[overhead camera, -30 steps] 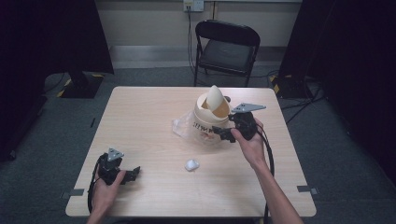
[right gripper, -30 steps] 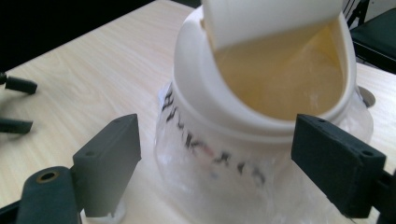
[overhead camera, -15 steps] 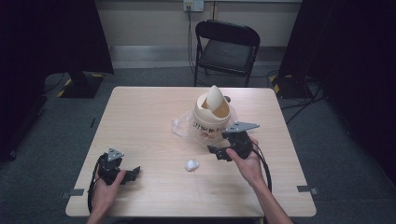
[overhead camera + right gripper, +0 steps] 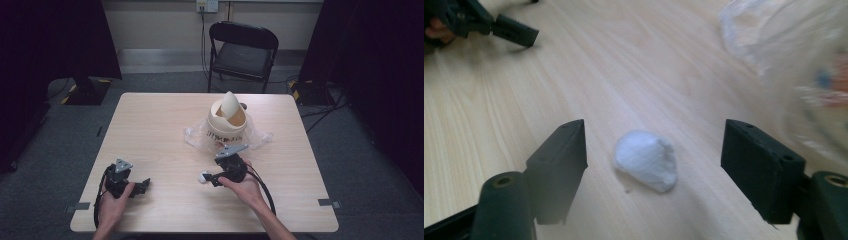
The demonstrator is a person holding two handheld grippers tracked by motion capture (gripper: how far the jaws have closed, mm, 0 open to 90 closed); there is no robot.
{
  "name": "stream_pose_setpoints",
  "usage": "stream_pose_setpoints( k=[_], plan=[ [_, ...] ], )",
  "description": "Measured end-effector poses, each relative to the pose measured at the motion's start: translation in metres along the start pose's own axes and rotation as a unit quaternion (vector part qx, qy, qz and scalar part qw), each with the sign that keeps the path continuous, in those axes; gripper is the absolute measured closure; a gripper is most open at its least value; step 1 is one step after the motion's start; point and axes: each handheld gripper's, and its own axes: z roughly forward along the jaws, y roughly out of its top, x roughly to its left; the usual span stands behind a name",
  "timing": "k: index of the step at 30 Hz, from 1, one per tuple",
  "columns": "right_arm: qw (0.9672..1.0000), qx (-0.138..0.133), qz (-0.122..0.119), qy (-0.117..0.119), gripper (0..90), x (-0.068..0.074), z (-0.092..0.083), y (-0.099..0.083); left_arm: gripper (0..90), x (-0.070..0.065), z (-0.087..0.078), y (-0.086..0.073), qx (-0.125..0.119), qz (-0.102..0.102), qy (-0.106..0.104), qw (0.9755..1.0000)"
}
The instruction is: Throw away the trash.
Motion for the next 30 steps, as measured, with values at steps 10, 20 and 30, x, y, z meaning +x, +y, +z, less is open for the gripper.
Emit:
stream_pose_setpoints(
  k=[10, 20, 30],
  plan=[
    [0.9993, 0.031, -0.021, 0.007, 43.7, 0.004, 0.027, -0.009, 0.0, 0.0, 0.0, 0.0, 0.0, 0.0, 0.0, 1.0],
    [0.998, 0.043, -0.044, 0.006, 46.4, 0.004, 0.038, -0.013, 0.0, 0.0, 0.0, 0.0, -0.001, -0.003, 0.0, 1.0],
    [0.9975, 0.051, -0.048, 0.013, 49.4, 0.0, 0.043, -0.016, 0.0, 0.001, 0.004, 0.004, -0.001, -0.009, 0.005, 0.9999]
  ],
)
